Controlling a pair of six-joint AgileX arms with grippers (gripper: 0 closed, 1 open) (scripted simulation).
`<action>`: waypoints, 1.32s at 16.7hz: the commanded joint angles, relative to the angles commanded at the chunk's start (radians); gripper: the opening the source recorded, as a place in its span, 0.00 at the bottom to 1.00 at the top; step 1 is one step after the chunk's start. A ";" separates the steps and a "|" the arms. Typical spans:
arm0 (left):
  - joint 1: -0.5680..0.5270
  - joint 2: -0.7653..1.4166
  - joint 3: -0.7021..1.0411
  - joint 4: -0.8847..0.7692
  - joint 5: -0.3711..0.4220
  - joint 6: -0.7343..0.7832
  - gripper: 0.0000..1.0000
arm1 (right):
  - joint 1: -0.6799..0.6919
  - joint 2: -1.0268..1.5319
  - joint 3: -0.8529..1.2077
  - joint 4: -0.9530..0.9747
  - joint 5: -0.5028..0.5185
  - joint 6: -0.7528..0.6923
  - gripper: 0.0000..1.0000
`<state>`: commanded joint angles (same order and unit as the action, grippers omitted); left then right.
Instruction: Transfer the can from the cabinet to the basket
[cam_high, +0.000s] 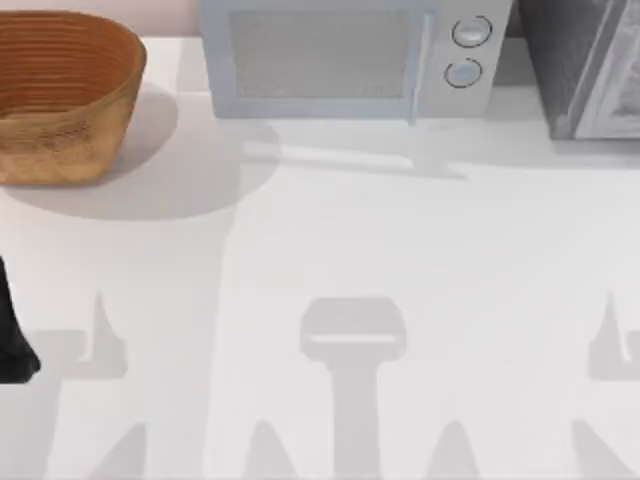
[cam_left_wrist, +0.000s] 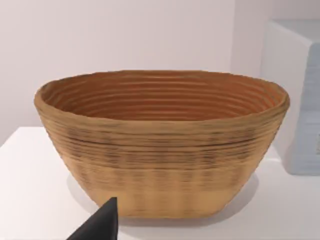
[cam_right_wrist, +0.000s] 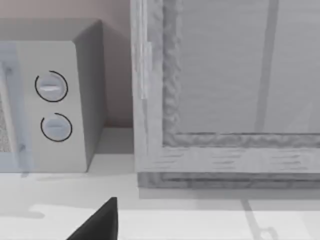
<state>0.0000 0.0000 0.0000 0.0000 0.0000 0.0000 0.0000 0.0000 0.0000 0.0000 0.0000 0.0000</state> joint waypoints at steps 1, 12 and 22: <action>0.000 0.000 0.000 0.000 0.000 0.000 1.00 | 0.000 0.000 0.000 0.000 0.000 0.000 1.00; 0.000 0.000 0.000 0.000 0.000 0.000 1.00 | 0.064 0.435 0.537 -0.134 0.062 0.002 1.00; 0.000 0.000 0.000 0.000 0.000 0.000 1.00 | 0.153 1.114 1.452 -0.352 0.166 0.011 1.00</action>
<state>0.0000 0.0000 0.0000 0.0000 0.0000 0.0000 0.1532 1.1143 1.4522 -0.3519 0.1663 0.0113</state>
